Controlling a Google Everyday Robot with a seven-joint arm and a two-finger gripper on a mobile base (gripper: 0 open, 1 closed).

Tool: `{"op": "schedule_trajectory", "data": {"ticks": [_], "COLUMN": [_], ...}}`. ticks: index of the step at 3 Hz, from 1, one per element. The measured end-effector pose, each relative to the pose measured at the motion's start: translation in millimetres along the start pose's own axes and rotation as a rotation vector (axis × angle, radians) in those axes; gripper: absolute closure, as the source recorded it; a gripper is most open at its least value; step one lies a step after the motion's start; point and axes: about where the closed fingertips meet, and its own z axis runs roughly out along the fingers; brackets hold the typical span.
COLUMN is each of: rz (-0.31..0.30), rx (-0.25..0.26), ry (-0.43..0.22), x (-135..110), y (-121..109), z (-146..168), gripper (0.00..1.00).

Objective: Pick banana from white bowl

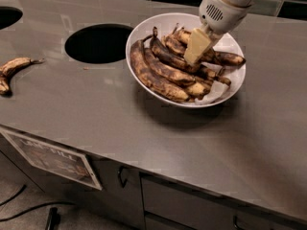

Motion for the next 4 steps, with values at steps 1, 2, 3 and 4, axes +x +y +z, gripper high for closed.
{"op": "schedule_trajectory", "data": {"ticks": [1, 2, 3, 4], "rz": [0.008, 0.008, -0.005, -0.005], "rx": [0.026, 0.047, 0.048, 0.048], "ry": [-0.01, -0.019, -0.03, -0.03], "x": [0.8, 0.1, -3.5, -3.6], "y": [0.4, 1.0, 4.0, 4.1], "z": [-15.2, -27.7, -34.5, -34.5], "gripper": [0.75, 0.92, 1.0, 1.0]}}
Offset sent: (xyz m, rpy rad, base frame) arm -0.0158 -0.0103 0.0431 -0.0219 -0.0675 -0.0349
